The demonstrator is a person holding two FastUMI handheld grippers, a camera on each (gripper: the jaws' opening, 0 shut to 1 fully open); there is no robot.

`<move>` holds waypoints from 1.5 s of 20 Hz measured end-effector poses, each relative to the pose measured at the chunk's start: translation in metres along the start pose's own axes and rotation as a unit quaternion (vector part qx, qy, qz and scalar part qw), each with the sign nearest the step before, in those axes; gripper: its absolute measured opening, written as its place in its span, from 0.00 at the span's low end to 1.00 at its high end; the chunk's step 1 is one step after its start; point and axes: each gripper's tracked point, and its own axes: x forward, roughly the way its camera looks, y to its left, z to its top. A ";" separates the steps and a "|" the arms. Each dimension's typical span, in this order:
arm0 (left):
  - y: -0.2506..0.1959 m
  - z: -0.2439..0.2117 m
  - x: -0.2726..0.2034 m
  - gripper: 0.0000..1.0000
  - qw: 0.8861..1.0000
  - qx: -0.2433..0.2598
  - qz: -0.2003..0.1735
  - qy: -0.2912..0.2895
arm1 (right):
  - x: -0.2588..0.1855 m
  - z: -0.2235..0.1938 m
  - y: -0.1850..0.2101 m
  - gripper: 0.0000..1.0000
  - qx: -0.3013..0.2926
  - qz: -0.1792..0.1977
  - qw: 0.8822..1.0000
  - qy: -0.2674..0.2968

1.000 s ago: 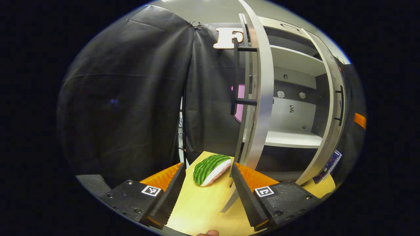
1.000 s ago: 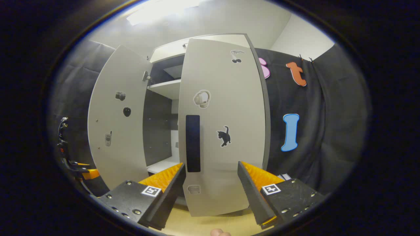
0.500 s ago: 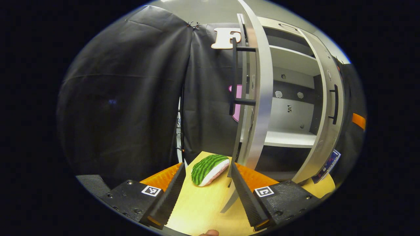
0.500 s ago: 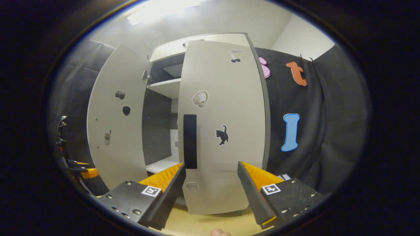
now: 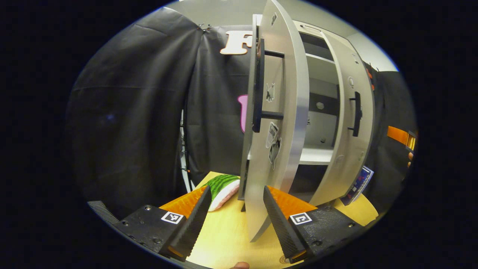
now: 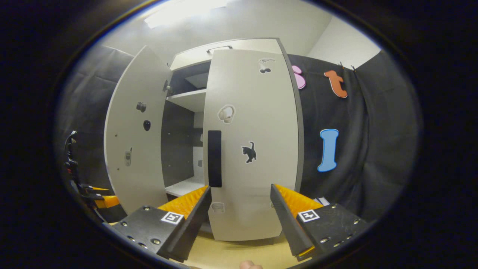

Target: Grasp the bottle in the cabinet with the left hand and place it on the coaster, then close the right door with the right hand and the left door with the left hand.

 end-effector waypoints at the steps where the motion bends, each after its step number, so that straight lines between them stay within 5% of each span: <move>1: -0.008 0.000 0.002 0.83 1.000 0.002 -0.011 0.001 | -0.002 -0.001 -0.001 0.96 0.000 -0.002 1.000 0.000; 10: -0.093 0.023 0.019 0.88 0.994 0.010 -0.108 -0.020 | -0.016 0.004 -0.003 0.96 0.006 -0.008 1.000 -0.002; 18: -0.137 0.103 -0.005 0.88 0.990 -0.024 -0.132 -0.043 | -0.033 0.041 -0.015 0.95 0.019 -0.028 0.999 -0.038; 24: -0.146 0.183 -0.022 0.89 0.988 -0.022 -0.117 -0.096 | -0.041 0.076 -0.032 0.95 0.039 -0.045 0.997 -0.056; 30: -0.159 0.213 -0.038 0.89 0.986 -0.019 -0.114 -0.124 | -0.049 0.107 -0.047 0.92 0.035 -0.060 0.995 -0.075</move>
